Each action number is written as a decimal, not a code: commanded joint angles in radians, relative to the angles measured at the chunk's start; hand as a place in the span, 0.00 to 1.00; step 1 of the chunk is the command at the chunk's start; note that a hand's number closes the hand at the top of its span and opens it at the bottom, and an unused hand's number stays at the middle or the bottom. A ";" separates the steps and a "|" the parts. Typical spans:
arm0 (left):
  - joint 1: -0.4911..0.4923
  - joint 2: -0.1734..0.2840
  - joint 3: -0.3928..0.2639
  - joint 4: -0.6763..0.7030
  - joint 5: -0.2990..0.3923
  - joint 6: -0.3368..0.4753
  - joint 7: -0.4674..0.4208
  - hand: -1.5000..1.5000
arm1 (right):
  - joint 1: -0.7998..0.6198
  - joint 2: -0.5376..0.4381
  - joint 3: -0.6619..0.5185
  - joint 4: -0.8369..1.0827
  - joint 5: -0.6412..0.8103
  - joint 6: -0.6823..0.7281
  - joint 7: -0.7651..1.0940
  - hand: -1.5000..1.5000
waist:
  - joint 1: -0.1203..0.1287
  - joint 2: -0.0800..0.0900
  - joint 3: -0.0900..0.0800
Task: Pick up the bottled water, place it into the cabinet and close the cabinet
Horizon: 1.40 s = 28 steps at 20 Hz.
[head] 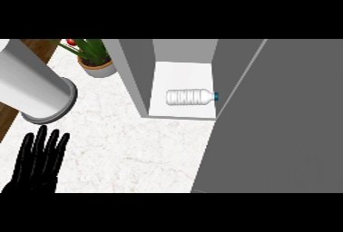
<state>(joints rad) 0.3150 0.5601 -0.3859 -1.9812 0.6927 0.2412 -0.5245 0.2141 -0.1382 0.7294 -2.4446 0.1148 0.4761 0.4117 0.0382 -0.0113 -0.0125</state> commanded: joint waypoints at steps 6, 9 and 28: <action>0.030 0.017 0.024 -0.022 0.028 -0.054 -0.018 0.00 | -0.169 0.130 0.079 0.084 0.074 -0.155 0.071 1.00 | 0.028 0.007 -0.001; 0.017 0.045 0.045 -0.012 0.026 -0.072 -0.012 0.00 | -0.175 0.129 0.073 0.113 0.056 -0.140 0.061 1.00 | 0.033 0.014 -0.001; 0.028 0.077 0.067 -0.033 0.060 -0.164 -0.020 0.00 | -0.101 0.116 0.091 0.229 -0.304 -0.044 0.115 1.00 | 0.139 0.065 -0.002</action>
<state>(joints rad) 0.3485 0.6257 -0.3203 -2.0066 0.7491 0.1050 -0.5437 0.1220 -0.1603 0.7131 -2.3872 -0.1039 0.5174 0.4714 0.1405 0.0372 -0.0148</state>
